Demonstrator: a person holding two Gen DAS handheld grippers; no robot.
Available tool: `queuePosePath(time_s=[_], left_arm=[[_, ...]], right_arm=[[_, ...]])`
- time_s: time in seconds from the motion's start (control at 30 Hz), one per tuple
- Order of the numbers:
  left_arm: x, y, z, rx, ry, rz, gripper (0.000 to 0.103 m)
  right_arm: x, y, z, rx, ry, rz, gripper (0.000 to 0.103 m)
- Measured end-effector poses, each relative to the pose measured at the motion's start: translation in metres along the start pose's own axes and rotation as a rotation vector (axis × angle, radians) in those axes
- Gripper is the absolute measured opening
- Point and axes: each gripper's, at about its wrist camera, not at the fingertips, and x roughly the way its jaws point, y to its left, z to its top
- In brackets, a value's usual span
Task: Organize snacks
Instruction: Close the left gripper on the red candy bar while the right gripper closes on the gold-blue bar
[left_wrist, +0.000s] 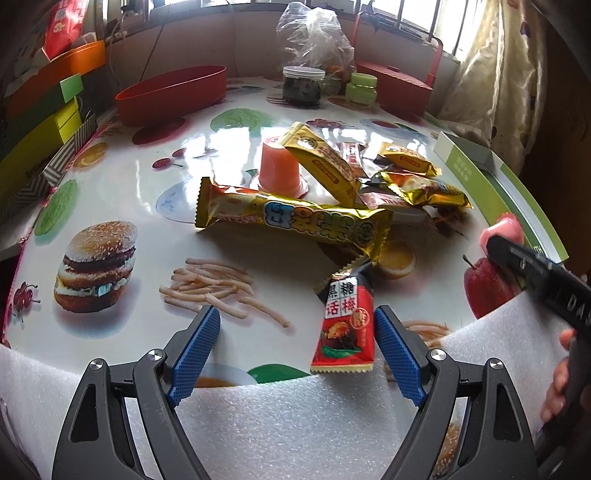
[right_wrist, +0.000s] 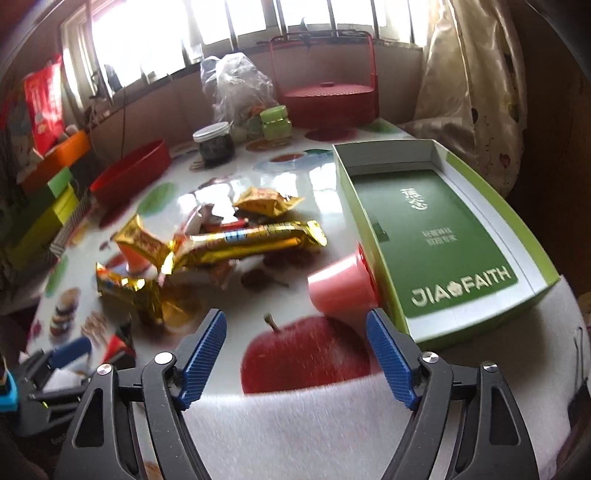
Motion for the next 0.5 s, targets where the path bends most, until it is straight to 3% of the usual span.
queuePosePath(time_s=[0.2,0.33,0.5], left_arm=[[0.002,0.003,0.004,-0.008,0.008,-0.005,0.085],[0.004,0.004,0.007,-0.009,0.012,-0.005,0.085],[0.005,0.009,0.010,-0.016,0.013,-0.006,0.085]], right_arm=[[0.014,0.003,0.018,-0.029,-0.011,0.039,0.074],[0.023,0.005,0.024,-0.044,-0.010,0.148,0.074],[0.014,-0.007,0.027,-0.031,-0.030,0.139,0.074]])
